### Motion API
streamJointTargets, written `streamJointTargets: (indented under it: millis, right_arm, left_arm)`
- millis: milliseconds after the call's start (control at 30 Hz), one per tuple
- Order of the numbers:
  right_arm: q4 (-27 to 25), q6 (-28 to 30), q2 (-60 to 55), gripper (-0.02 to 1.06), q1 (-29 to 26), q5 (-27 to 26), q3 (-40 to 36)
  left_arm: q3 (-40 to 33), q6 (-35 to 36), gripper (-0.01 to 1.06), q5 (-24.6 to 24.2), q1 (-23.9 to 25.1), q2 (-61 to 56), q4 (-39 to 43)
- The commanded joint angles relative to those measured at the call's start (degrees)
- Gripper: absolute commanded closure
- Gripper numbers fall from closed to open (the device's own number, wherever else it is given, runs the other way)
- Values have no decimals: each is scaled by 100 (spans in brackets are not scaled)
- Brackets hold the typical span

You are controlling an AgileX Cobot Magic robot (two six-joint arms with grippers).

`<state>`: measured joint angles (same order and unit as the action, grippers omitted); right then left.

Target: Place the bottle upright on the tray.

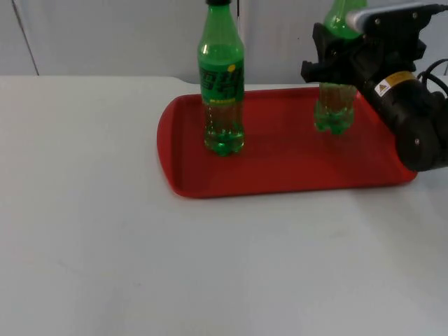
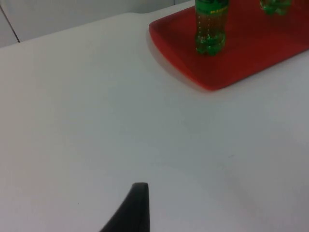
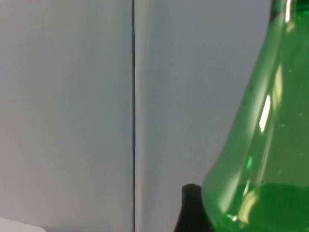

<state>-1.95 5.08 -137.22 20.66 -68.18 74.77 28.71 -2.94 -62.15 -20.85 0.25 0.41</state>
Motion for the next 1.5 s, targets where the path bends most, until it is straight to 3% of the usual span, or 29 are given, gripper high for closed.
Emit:
streamJointTargets:
  millis: [0, 633, 767, 800, 967, 1000, 1067, 1167, 1467]
  right_arm:
    - [72, 11, -39, 105, -21, -178, 64]
    - [36, 223, -249, 104, -21, -178, 60]
    - [75, 223, -249, 78, -21, -178, 60]
    - [75, 223, -249, 78, -21, -178, 60]
    - [11, 155, -249, 30, -9, -178, 60]
    - [11, 155, -249, 30, -9, -178, 60]
    - [11, 155, -249, 17, -9, -178, 60]
    - [11, 93, -249, 11, -9, -178, 60]
    - [34, 92, -249, 11, -9, -178, 60]
  left_arm:
    - [-27, 29, 0, 52, 21, -25, 31]
    - [-27, 29, 0, 52, 21, -25, 31]
    - [-27, 29, 0, 52, 21, -25, 31]
    - [-27, 29, 0, 52, 21, -25, 31]
    - [-27, 29, 0, 52, 21, -25, 31]
    - [-27, 29, 0, 52, 21, -25, 31]
    - [-27, 29, 0, 52, 21, -25, 31]
    - [-27, 29, 0, 52, 21, -25, 31]
    - [-27, 29, 0, 52, 21, -25, 31]
